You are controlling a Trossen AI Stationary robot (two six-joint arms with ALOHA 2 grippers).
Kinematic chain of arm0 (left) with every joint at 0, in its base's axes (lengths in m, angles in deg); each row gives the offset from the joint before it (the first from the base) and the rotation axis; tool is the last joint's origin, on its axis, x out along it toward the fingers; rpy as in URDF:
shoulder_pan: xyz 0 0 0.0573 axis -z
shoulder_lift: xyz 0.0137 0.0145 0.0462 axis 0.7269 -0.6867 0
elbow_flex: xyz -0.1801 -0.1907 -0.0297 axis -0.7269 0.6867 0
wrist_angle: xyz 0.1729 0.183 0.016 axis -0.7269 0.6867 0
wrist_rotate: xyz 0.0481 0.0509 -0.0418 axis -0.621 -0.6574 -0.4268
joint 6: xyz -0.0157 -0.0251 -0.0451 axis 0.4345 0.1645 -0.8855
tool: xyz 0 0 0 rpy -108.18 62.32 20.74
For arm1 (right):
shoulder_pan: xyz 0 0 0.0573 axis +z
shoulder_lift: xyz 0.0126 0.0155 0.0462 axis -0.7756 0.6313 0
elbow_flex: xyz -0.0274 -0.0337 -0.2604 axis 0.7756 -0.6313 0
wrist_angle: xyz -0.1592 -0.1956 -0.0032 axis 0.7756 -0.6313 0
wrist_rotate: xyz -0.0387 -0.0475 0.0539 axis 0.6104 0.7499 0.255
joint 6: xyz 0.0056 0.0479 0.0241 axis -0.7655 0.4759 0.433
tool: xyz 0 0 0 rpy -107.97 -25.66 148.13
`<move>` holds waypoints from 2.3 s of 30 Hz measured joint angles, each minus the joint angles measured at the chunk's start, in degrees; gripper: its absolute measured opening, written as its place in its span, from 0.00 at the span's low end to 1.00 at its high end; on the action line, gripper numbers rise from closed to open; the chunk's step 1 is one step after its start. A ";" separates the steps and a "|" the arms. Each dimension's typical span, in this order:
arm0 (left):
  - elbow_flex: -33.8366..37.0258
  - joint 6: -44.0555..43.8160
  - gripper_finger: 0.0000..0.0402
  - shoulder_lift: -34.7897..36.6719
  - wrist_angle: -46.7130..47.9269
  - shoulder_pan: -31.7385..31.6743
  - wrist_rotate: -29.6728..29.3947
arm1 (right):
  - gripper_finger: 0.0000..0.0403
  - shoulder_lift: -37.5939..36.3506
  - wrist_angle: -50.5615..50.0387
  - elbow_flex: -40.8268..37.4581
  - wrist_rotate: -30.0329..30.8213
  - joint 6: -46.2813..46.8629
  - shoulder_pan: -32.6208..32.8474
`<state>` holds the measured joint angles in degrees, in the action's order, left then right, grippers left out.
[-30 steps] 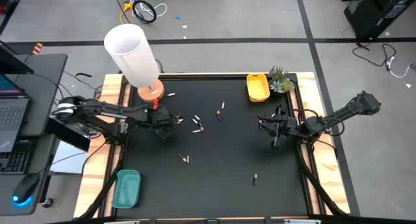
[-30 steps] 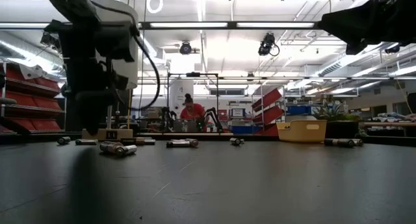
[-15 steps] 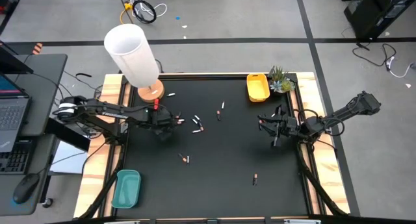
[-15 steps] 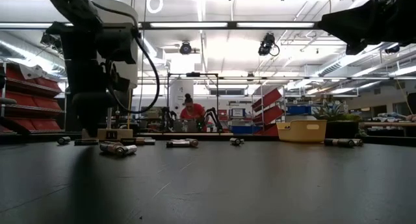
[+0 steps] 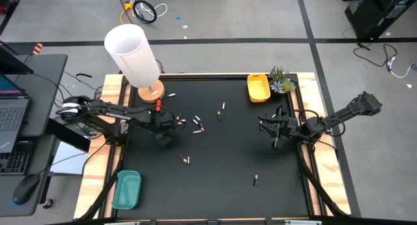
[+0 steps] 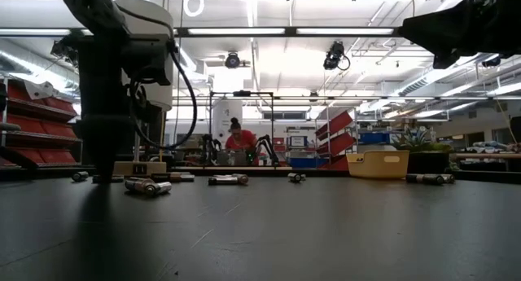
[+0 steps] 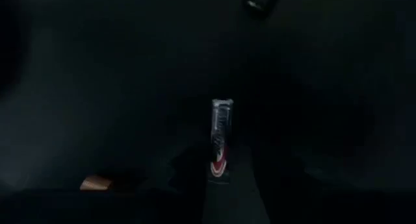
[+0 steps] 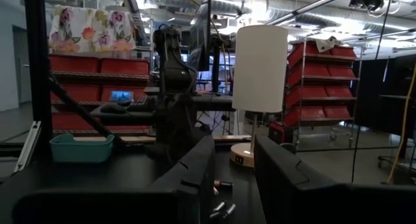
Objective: Sort batteries
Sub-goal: Put the silver battery into the blue bin
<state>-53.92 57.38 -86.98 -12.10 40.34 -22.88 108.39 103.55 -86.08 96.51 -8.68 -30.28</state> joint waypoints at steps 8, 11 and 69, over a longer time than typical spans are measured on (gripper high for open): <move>-0.41 1.92 0.08 -3.70 -1.04 0.07 1.61 | 0.23 0.00 0.11 -0.01 -0.20 0.00 0.00; -0.57 2.27 0.08 -3.65 -1.05 0.08 1.24 | 0.23 0.00 0.11 -0.01 -0.21 -0.01 0.00; -0.10 -74.80 0.10 6.66 -5.73 55.19 26.02 | 0.23 -0.11 14.80 -0.01 1.71 -17.39 -0.04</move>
<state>-54.02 -17.42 -80.32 -17.83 95.53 3.14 108.28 118.34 -86.08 98.22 -26.07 -30.32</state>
